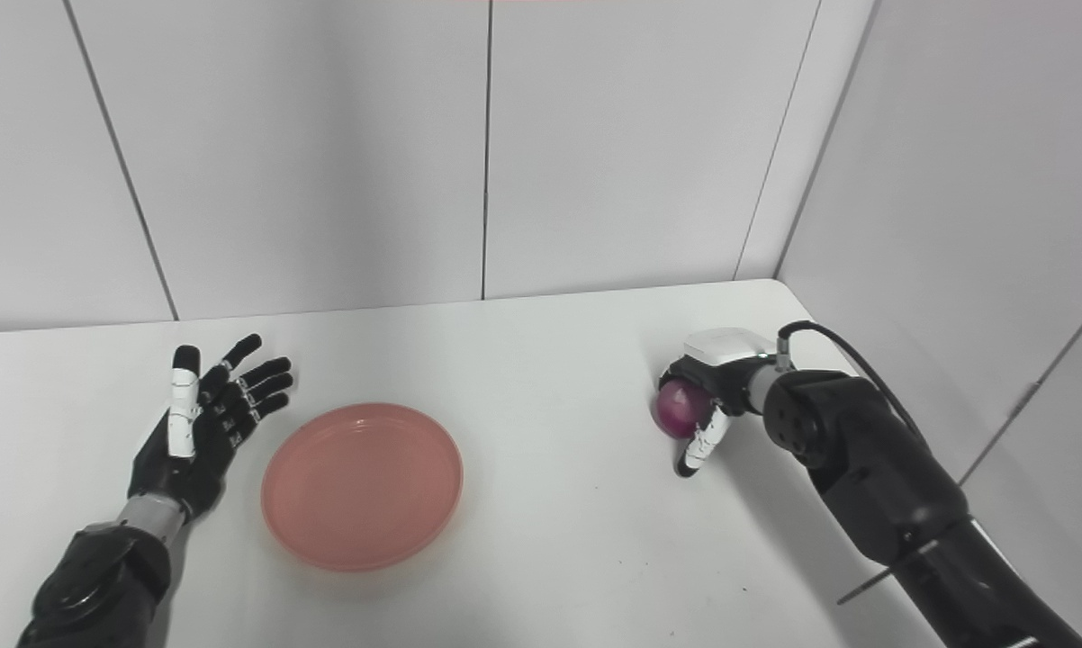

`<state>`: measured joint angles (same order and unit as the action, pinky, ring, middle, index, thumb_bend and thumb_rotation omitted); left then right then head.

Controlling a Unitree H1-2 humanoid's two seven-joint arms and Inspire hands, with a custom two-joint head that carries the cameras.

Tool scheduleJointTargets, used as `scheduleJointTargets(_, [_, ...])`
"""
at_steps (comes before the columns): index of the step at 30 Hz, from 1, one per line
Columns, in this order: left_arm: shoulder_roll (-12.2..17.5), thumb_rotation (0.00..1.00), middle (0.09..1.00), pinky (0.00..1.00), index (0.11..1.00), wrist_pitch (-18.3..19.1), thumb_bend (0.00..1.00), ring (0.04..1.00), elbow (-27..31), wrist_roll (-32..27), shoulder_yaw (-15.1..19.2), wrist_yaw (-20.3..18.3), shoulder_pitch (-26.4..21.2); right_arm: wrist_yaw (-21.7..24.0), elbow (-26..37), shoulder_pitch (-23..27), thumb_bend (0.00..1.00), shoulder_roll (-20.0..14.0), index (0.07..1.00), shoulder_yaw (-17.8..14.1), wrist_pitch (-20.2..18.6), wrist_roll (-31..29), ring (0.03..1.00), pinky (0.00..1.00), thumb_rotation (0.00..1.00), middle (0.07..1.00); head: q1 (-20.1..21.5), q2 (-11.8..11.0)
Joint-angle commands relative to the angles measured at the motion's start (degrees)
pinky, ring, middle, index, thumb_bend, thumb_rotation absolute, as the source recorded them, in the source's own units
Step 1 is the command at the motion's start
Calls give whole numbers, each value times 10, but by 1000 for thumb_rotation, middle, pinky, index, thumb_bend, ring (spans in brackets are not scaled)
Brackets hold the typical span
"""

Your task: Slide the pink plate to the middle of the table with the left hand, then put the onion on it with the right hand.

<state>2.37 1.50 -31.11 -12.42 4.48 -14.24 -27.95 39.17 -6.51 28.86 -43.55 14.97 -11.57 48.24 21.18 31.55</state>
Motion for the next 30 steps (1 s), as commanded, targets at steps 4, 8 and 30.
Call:
scheduleJointTargets(4, [3,1000,775,852,883,40,862,818,-24,5,-4,8,25,-20,9,29,1000,2,794,-20,-19,-11,752,575,238,825,-2,0])
scheduleJointTargets(8, [3,1000,773,850,882,39,860,817,-26,5,-5,9,26,-24,8,28,1000,7,791,-25,-19,-12,757,585,233,830,-4,1])
scheduleJointTargets(30, [5,1000,781,852,886,39,865,815,-31,4,-6,4,26,-4,-16,37,948,-9,792,25,-31,86,742,556,171,825,-5,4])
